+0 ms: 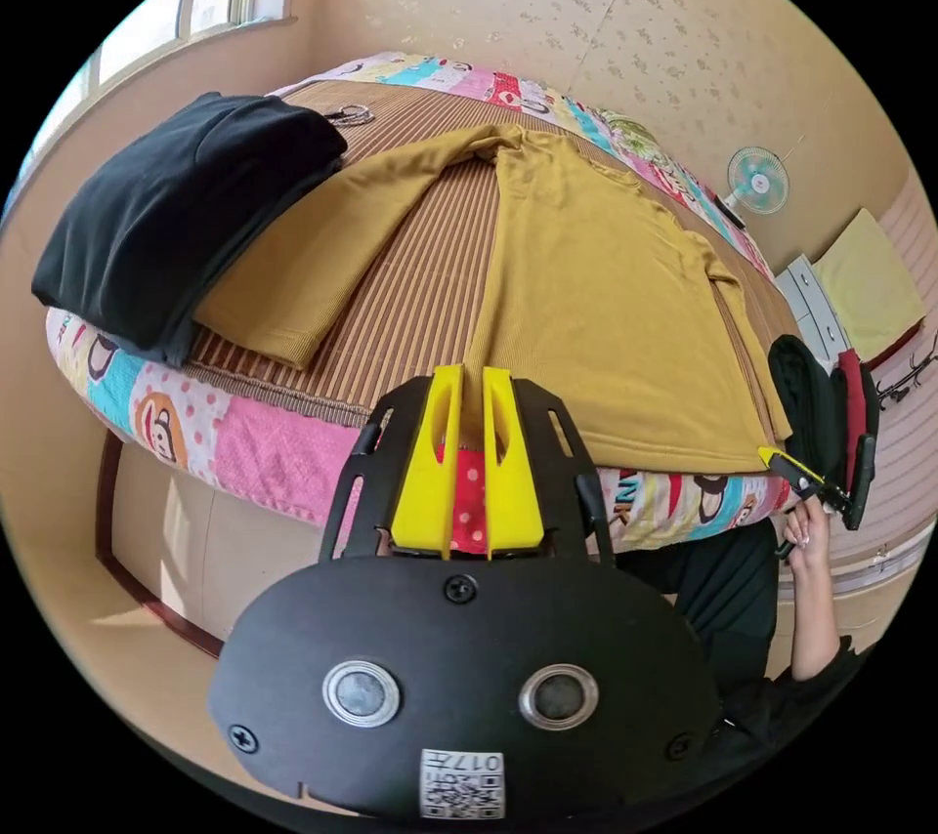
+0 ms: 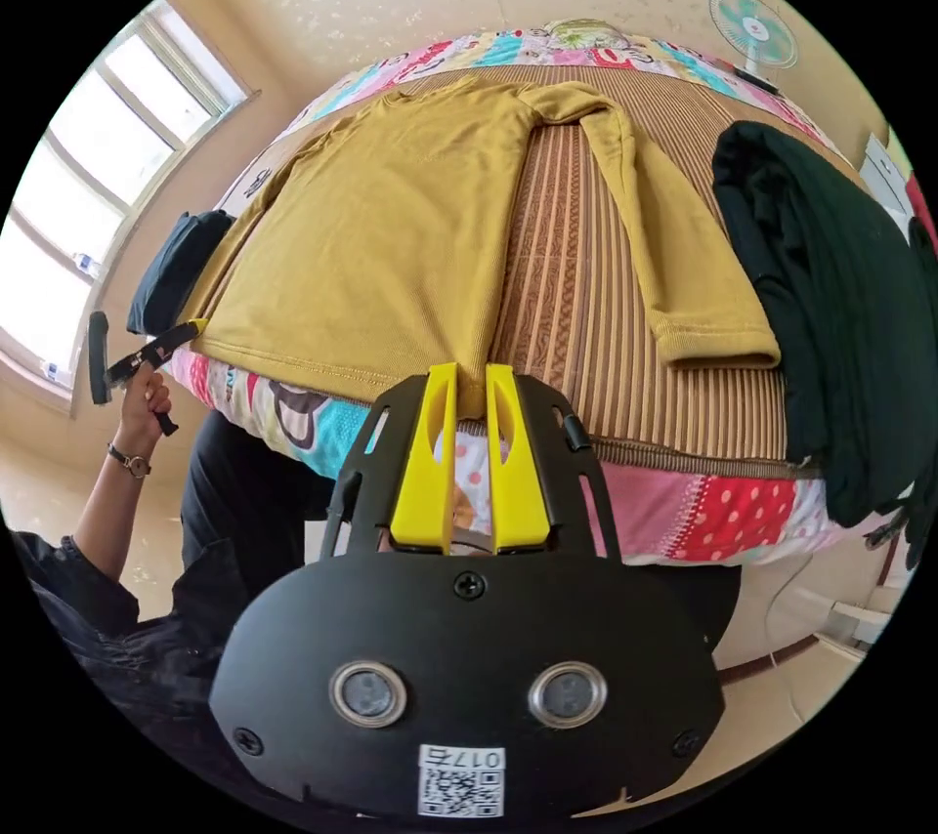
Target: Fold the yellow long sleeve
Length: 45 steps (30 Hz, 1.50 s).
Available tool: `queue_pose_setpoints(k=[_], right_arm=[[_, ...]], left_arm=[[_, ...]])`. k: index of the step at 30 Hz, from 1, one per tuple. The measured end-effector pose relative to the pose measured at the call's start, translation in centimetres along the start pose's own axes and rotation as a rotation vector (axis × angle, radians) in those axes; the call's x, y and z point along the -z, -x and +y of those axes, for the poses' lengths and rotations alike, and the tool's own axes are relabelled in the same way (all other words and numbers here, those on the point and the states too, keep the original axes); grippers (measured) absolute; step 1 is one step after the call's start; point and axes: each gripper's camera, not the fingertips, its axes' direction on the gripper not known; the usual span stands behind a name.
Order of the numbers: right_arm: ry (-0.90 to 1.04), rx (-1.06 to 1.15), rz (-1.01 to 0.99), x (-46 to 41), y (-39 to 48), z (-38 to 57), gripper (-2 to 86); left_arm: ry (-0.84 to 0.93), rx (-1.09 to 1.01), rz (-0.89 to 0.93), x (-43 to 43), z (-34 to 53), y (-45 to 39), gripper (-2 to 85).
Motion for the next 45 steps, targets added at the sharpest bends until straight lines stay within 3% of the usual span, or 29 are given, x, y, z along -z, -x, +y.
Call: queue_pose_setpoints(k=[4,7,10,13,20,23,28,33,38,41,45], right_arm=[[-0.2,-0.225,0.106,6.6,-6.3,1.3,7.2],[-0.127,-0.454,0.169,7.7,-12.2,1.0,8.9],[-0.266,-0.692,-0.006,9.8,-17.4,3.1,9.2],[-0.304,-0.782,-0.108,10.3,-19.9,3.8,8.1],[-0.275,-0.823,-0.047,12.5,-19.8,2.3,5.8],[-0.252,-0.644,-0.032,16.5,-17.6,0.1,4.1],[-0.527,-0.158,0.126,31.9,-12.9,-3.7,3.2],[-0.52,-0.053,0.234,37.8,-19.2,-4.2,2.7],[-0.324,-0.33,0.274,34.7,-29.1,-1.5,2.3],[-0.389,-0.417,0.276,35.7,-30.5,2.1,2.3],[-0.552,-0.446,0.022,37.6,-29.5,7.3,3.9]], left_arm=[[-0.085,0.076,0.094,4.3,1.8,2.3,3.5],[-0.111,0.094,0.158,6.8,3.0,3.4,3.6],[-0.112,0.134,0.207,8.4,4.3,4.5,3.9],[-0.075,0.173,0.309,8.7,5.0,5.7,5.0],[-0.079,0.121,0.256,11.3,5.8,6.6,5.4],[-0.039,0.069,0.202,11.5,6.1,6.3,5.4],[-0.034,0.023,0.144,12.5,7.1,6.3,5.3],[-0.042,0.054,0.194,12.7,7.6,7.2,5.3],[-0.003,0.081,0.239,11.5,8.4,7.3,5.3],[0.004,0.097,0.26,11.3,8.6,7.3,5.3],[-0.004,0.098,0.266,11.6,8.5,7.4,5.3]])
